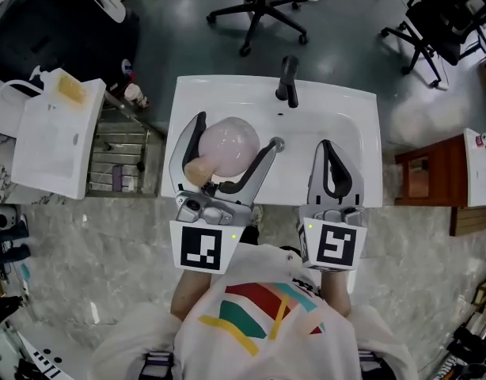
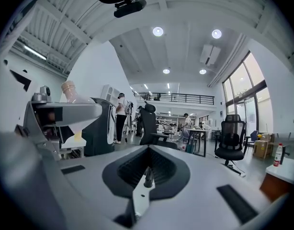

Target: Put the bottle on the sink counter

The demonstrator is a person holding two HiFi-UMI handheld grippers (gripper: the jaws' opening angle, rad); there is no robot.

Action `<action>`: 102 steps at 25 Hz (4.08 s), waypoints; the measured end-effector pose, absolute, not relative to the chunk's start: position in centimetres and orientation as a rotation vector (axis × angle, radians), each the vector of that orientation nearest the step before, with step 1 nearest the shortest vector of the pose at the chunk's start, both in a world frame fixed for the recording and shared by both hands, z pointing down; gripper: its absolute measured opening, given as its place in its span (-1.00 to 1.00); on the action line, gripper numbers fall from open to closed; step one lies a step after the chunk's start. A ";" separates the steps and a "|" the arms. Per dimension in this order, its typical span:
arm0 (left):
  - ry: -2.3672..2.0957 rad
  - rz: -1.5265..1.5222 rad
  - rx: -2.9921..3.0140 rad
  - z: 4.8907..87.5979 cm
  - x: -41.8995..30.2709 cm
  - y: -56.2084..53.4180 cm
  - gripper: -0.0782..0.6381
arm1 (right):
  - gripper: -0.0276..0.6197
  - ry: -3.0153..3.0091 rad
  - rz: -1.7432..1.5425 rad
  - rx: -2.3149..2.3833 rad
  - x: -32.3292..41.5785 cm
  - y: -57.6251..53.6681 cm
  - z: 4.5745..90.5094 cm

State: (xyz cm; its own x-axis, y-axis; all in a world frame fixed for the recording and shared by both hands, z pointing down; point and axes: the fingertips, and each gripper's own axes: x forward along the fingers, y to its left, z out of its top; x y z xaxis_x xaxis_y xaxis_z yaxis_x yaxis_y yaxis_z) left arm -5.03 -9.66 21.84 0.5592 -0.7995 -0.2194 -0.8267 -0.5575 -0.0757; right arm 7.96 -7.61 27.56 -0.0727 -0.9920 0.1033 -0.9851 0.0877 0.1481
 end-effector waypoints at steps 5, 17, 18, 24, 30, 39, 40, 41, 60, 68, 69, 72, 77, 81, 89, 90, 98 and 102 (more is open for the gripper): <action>1.373 0.242 -2.628 22.2 -5.1 -12.4 0.32 | -0.88 -2.161 -0.051 2.038 8.2 -9.7 27.7; 1.424 0.258 -2.623 21.9 -2.8 -14.1 0.32 | -0.88 -2.218 -0.048 2.004 9.7 -11.6 26.9; 1.429 0.256 -2.622 21.8 -2.3 -14.1 0.33 | -0.88 -2.223 -0.046 1.997 10.0 -11.8 26.6; 1.475 0.230 -2.589 21.3 -0.4 -14.8 0.32 | -0.88 -2.314 -0.099 1.949 10.9 -13.1 25.1; 1.491 0.220 -2.542 20.7 0.0 -15.1 0.33 | -0.88 -2.366 -0.149 1.921 11.5 -13.6 24.0; 1.522 0.199 -2.529 21.0 0.6 -15.1 0.32 | -0.88 -2.388 -0.165 1.919 12.4 -13.3 23.7; 1.523 0.200 -2.529 21.1 0.6 -15.1 0.33 | -0.88 -2.388 -0.165 1.919 12.5 -13.3 23.7; 1.525 0.199 -2.529 21.2 0.6 -15.0 0.32 | -0.88 -2.386 -0.161 1.919 12.5 -13.2 23.8; 1.685 0.129 -2.527 25.5 -3.3 -18.2 0.33 | -0.88 -2.411 -0.157 1.799 8.4 -15.0 25.6; 1.780 0.042 -2.460 27.3 -6.3 -21.3 0.33 | -0.88 -2.426 -0.142 1.747 6.8 -16.0 26.4; 1.794 0.033 -2.458 27.6 -6.8 -21.9 0.32 | -0.88 -2.426 -0.139 1.736 6.6 -16.1 26.6; 1.848 -0.005 -2.453 28.6 -8.3 -23.6 0.32 | -0.88 -2.424 -0.126 1.706 5.9 -16.3 27.1; 1.900 -0.067 -2.456 30.5 -9.9 -25.9 0.33 | -0.88 -2.412 -0.090 1.683 5.3 -16.6 28.4; 1.929 -0.126 -2.442 32.1 -10.6 -27.3 0.33 | -0.88 -2.400 -0.066 1.667 5.1 -17.0 29.2; 1.952 -0.208 -2.409 34.0 -12.3 -30.6 0.33 | -0.88 -2.363 -0.013 1.619 4.5 -18.3 31.3; 1.956 -0.222 -2.405 34.3 -12.5 -30.9 0.33 | -0.88 -2.360 0.000 1.613 4.4 -18.4 31.7; 1.976 -0.302 -2.385 36.8 -13.7 -32.9 0.33 | -0.88 -2.342 0.076 1.596 4.0 -18.6 33.6; 1.970 -0.355 -2.387 38.3 -14.1 -33.6 0.33 | -0.88 -2.324 0.103 1.572 3.9 -18.4 34.6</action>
